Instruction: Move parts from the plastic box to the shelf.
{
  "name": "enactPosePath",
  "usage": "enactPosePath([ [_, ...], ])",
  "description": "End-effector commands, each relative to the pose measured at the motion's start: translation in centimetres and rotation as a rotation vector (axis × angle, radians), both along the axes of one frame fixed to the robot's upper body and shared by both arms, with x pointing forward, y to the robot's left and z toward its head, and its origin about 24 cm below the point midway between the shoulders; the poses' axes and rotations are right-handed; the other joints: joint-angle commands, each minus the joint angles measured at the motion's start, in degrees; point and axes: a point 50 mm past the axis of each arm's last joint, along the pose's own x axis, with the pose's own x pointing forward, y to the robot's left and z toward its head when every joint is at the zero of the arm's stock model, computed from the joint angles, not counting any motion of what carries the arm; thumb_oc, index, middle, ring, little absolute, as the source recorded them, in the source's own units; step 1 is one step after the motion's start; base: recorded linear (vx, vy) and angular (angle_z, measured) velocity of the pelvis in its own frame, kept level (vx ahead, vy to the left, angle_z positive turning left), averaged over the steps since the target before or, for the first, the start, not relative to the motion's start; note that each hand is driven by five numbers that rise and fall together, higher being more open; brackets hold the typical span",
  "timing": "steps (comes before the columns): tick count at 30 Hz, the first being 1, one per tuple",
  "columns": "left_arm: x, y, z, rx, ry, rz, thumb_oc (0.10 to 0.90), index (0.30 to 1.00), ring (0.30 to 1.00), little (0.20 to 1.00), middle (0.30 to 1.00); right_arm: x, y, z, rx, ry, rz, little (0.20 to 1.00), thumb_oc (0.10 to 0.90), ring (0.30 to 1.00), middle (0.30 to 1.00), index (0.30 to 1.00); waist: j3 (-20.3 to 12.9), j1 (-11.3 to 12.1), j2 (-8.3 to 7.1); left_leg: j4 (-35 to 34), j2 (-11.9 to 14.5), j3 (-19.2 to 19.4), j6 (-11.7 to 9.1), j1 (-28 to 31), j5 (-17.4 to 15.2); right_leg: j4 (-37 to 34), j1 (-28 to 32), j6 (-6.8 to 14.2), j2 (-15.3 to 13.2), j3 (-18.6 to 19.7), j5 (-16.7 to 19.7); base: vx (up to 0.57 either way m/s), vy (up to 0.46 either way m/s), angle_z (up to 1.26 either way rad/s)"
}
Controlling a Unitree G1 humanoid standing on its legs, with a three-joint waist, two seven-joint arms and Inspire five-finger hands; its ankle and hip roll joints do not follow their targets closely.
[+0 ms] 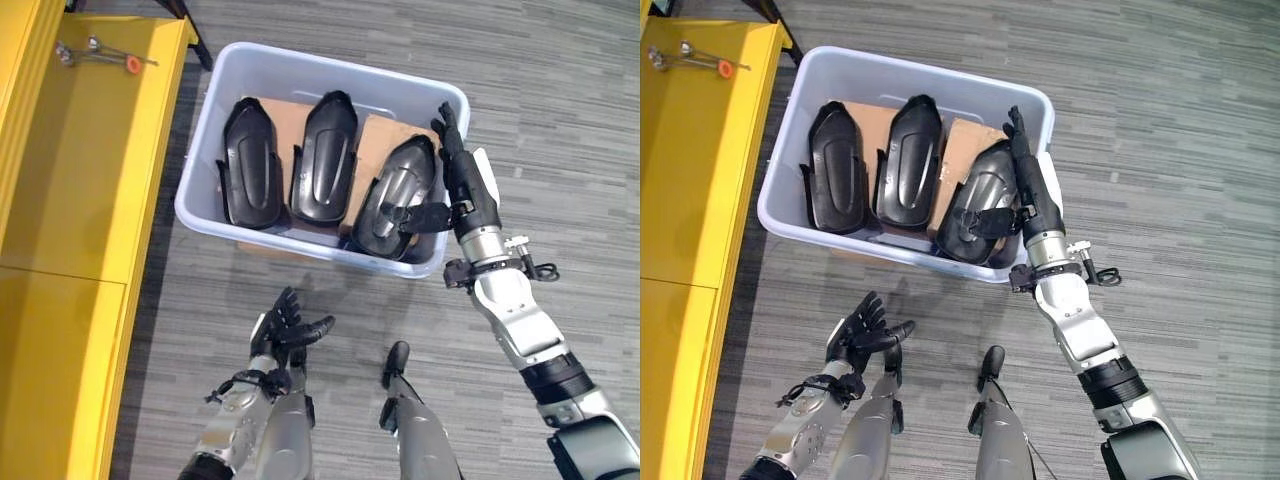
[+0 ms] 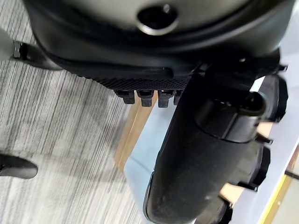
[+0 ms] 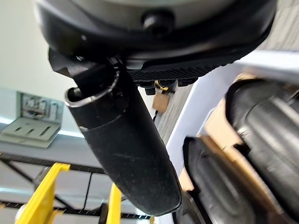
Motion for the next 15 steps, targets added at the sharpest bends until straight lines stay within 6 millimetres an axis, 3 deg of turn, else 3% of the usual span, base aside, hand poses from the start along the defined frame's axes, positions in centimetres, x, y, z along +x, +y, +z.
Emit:
enactPosePath([
  [1,0.1,0.9,2.5,0.038,-0.139,-0.007,0.9,1.0,1.0,1.0,1.0,-2.3,2.0,7.4,0.029,-0.368,0.105,1.0,0.9,1.0,1.0,1.0,-3.09,0.28,-3.31,5.82,3.39,2.5,-1.69,0.53,-7.6,7.42,-2.17,1.61,-5.84,-0.56,-4.04,0.01,-0.004,0.04],
  [6,0.1,1.1,2.7,0.042,-0.146,-0.008,0.9,1.0,1.0,1.0,1.0,-1.9,2.1,8.4,0.027,-0.393,0.085,1.0,0.9,1.0,1.0,1.0,-2.45,0.63,-3.35,6.01,3.08,2.44,-1.67,0.07,-7.75,7.54,-2.26,1.62,-6.06,-0.74,-4.02,0.0,0.0,0.0],
  [15,0.3,1.1,3.1,0.031,-0.162,-0.003,0.9,1.0,1.0,1.0,1.0,1.7,1.1,8.0,0.0,-0.285,-0.063,1.0,0.9,1.0,1.0,1.0,-0.69,1.96,-2.78,6.1,2.42,1.92,-1.41,-1.0,-7.74,7.8,-2.65,1.64,-6.78,-1.13,-4.03,0.01,0.004,0.03],
])
